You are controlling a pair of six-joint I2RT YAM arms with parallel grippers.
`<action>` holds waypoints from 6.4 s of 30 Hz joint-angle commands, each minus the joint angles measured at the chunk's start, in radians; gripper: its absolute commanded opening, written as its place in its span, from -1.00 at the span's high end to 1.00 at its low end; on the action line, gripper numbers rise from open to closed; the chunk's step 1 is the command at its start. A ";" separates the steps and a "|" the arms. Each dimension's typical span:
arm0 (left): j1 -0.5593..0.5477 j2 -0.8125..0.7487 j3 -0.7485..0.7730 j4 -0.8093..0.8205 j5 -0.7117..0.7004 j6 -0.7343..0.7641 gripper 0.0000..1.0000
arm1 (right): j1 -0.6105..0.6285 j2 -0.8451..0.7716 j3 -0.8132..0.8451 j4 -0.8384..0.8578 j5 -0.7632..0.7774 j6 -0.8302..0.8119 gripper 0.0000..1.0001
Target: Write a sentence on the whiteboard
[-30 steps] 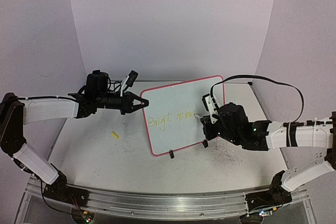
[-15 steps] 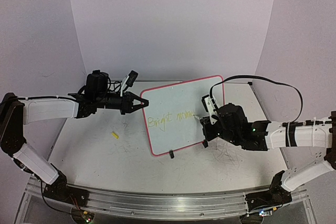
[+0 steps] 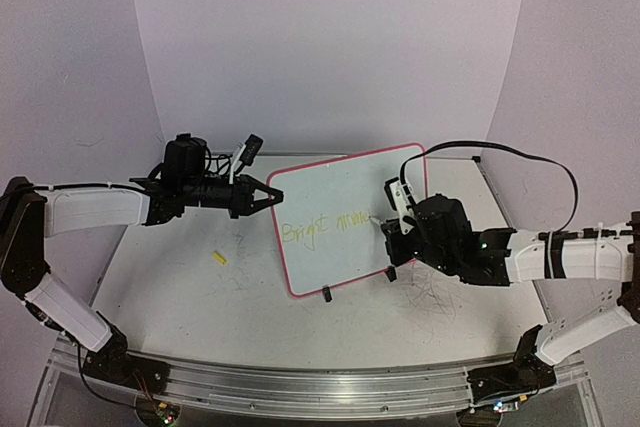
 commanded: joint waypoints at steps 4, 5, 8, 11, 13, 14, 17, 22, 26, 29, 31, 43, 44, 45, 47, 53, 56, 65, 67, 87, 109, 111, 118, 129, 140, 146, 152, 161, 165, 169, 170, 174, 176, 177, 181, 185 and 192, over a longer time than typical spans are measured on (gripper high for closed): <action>-0.011 0.015 0.001 -0.068 -0.053 0.127 1.00 | -0.011 0.000 0.053 0.049 0.052 -0.011 1.00; -0.011 0.015 0.001 -0.068 -0.053 0.127 1.00 | -0.011 -0.001 0.052 0.049 0.055 -0.009 1.00; -0.011 0.014 0.001 -0.068 -0.053 0.127 1.00 | -0.012 -0.007 0.048 0.049 0.065 -0.008 1.00; -0.011 0.016 0.003 -0.068 -0.053 0.127 1.00 | -0.012 -0.010 0.045 0.049 0.072 -0.002 1.00; -0.011 0.015 0.001 -0.068 -0.055 0.127 1.00 | -0.012 -0.014 0.039 0.042 0.083 0.007 1.00; -0.011 0.013 0.001 -0.068 -0.056 0.127 1.00 | -0.012 -0.016 0.035 0.037 0.087 0.011 1.00; -0.011 0.013 0.001 -0.068 -0.056 0.127 1.00 | -0.012 -0.023 0.025 0.023 0.078 0.020 1.00; -0.011 0.013 0.001 -0.068 -0.056 0.127 1.00 | -0.012 -0.017 0.004 -0.003 0.047 0.037 1.00; -0.011 0.013 0.001 -0.068 -0.058 0.127 1.00 | -0.013 -0.013 -0.015 -0.017 0.027 0.052 1.00; -0.011 0.013 0.001 -0.068 -0.057 0.127 1.00 | -0.012 -0.009 -0.029 -0.023 0.016 0.063 1.00; -0.011 0.013 0.000 -0.068 -0.058 0.127 1.00 | -0.012 -0.010 -0.035 -0.026 0.010 0.071 1.00; -0.011 0.014 0.000 -0.070 -0.063 0.127 1.00 | -0.014 -0.110 0.011 -0.019 0.026 0.047 1.00; -0.011 0.015 0.000 -0.070 -0.062 0.127 1.00 | -0.017 -0.116 0.011 -0.018 0.028 0.045 1.00; -0.011 0.015 0.001 -0.070 -0.061 0.127 1.00 | -0.021 -0.119 0.012 -0.018 0.027 0.042 1.00; -0.011 0.018 0.002 -0.070 -0.057 0.127 1.00 | -0.025 -0.113 0.017 -0.016 0.020 0.037 1.00; -0.011 0.016 0.003 -0.070 -0.057 0.127 1.00 | -0.028 -0.088 0.041 0.015 0.013 0.012 1.00; -0.011 0.016 0.003 -0.070 -0.056 0.127 1.00 | -0.028 -0.063 0.055 0.025 0.003 0.000 1.00; -0.012 0.016 0.002 -0.070 -0.054 0.127 1.00 | -0.038 -0.038 0.052 0.049 0.037 0.001 1.00; -0.011 0.016 0.003 -0.070 -0.053 0.127 1.00 | -0.038 -0.036 0.045 0.044 0.043 0.003 1.00; -0.011 0.019 0.004 -0.070 -0.049 0.127 1.00 | -0.037 -0.024 -0.024 -0.028 -0.009 0.065 1.00; -0.013 0.017 0.002 -0.070 -0.053 0.127 1.00 | -0.037 -0.145 -0.052 0.015 -0.047 0.020 1.00; -0.013 0.019 0.003 -0.070 -0.053 0.127 1.00 | -0.038 -0.135 -0.042 0.023 -0.063 0.016 1.00; -0.013 0.019 0.004 -0.070 -0.053 0.127 1.00 | -0.038 -0.091 -0.014 0.056 -0.056 0.011 1.00; -0.013 0.016 0.002 -0.071 -0.053 0.127 1.00 | -0.038 -0.051 0.010 0.073 -0.023 0.012 1.00; -0.013 0.013 0.002 -0.072 -0.054 0.127 1.00 | -0.038 -0.028 0.020 0.018 0.074 0.044 1.00; -0.013 0.010 -0.001 -0.073 -0.061 0.127 1.00 | -0.039 -0.132 -0.021 0.015 0.042 0.043 1.00; -0.013 0.013 0.005 -0.073 -0.061 0.127 1.00 | -0.040 -0.274 -0.100 0.040 -0.058 -0.002 1.00; -0.015 0.013 0.005 -0.077 -0.073 0.127 1.00 | -0.043 -0.191 -0.063 0.018 -0.072 -0.033 1.00; -0.015 0.020 0.009 -0.078 -0.073 0.127 1.00 | -0.042 -0.151 -0.045 0.015 -0.095 -0.048 1.00; -0.016 0.023 0.009 -0.078 -0.071 0.127 1.00 | -0.043 -0.119 -0.038 0.026 -0.099 -0.051 1.00; -0.016 0.023 0.008 -0.079 -0.071 0.127 1.00 | -0.043 -0.116 -0.040 0.031 -0.096 -0.048 1.00; -0.016 0.020 0.007 -0.080 -0.072 0.127 1.00 | -0.044 -0.125 -0.050 0.048 -0.043 -0.038 1.00; -0.016 0.019 0.007 -0.080 -0.072 0.127 1.00 | -0.047 -0.127 -0.051 0.051 -0.047 -0.039 1.00; -0.016 0.019 0.007 -0.080 -0.071 0.127 1.00 | -0.047 -0.124 -0.051 0.052 -0.056 -0.040 1.00; -0.017 0.019 0.009 -0.080 -0.069 0.127 1.00 | -0.048 -0.116 -0.050 0.056 -0.064 -0.042 1.00; -0.017 0.019 0.008 -0.082 -0.069 0.127 1.00 | -0.048 -0.135 -0.060 0.063 -0.026 -0.039 1.00; -0.019 0.022 0.009 -0.082 -0.067 0.127 1.00 | -0.050 -0.127 -0.061 0.065 0.012 -0.032 1.00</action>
